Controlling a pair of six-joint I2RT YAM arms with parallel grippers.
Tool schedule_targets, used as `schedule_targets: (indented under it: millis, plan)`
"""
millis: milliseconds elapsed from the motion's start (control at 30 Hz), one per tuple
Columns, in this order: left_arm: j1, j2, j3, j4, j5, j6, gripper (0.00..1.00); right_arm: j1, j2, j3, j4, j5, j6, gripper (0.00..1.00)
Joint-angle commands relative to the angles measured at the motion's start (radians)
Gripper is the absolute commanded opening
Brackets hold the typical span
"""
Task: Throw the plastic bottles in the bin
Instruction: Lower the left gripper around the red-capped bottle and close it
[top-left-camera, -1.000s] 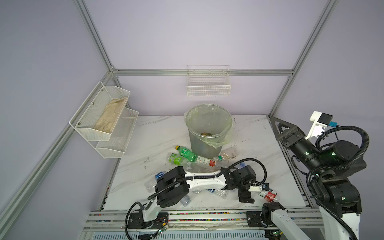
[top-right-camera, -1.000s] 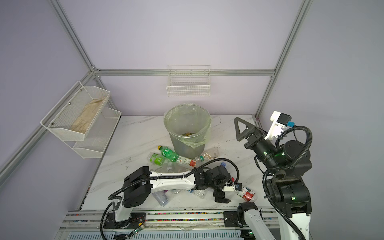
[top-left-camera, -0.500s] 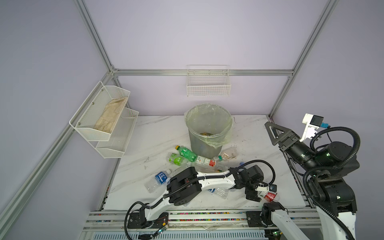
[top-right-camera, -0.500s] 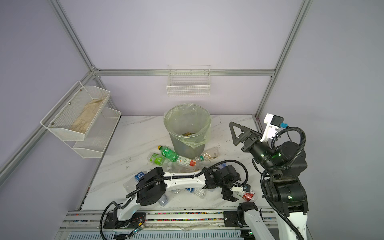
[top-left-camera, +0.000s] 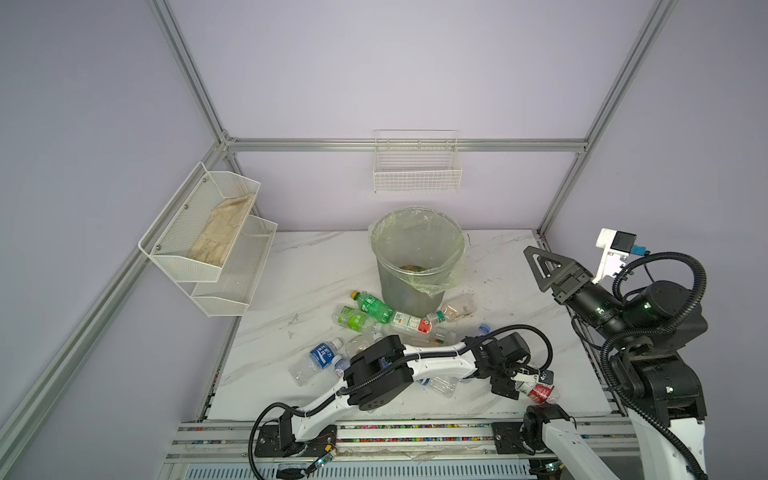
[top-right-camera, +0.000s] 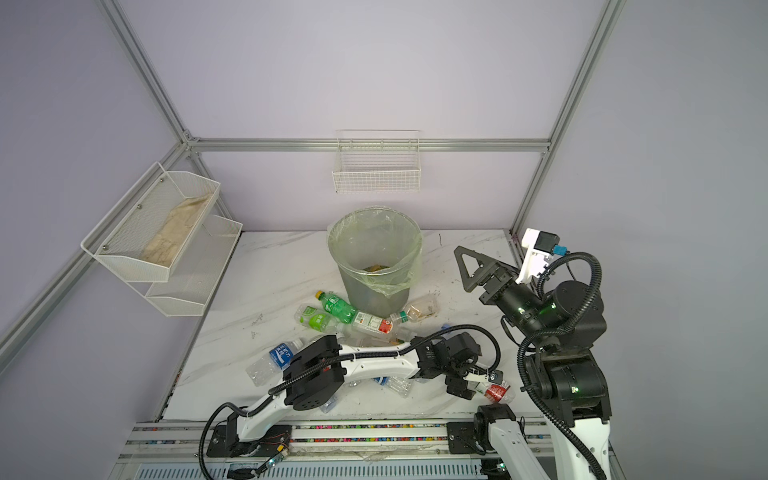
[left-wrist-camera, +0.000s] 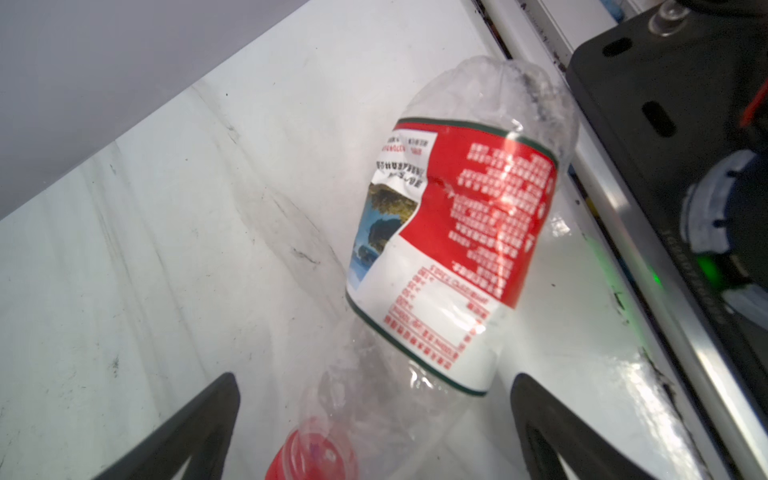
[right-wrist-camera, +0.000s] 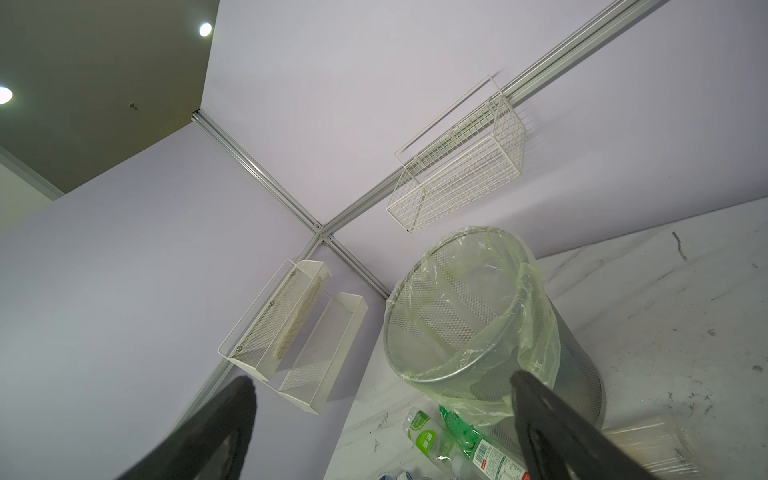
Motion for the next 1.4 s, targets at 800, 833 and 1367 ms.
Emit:
schedule_targets:
  millis: [800, 833, 1367]
  plan:
    - [0.005, 0.152, 0.306, -0.243, 0.013, -0.009, 0.72, 0.003, 0.012, -0.007, 0.013, 0.036, 0.023, 0.97]
    - [0.005, 0.149, 0.299, -0.243, 0.012, -0.014, 0.67, 0.003, 0.015, -0.005, 0.013, 0.040, 0.025, 0.97]
    - [0.011, 0.037, 0.124, -0.149, -0.032, -0.052, 0.36, 0.003, 0.009, 0.017, -0.008, 0.061, 0.023, 0.97]
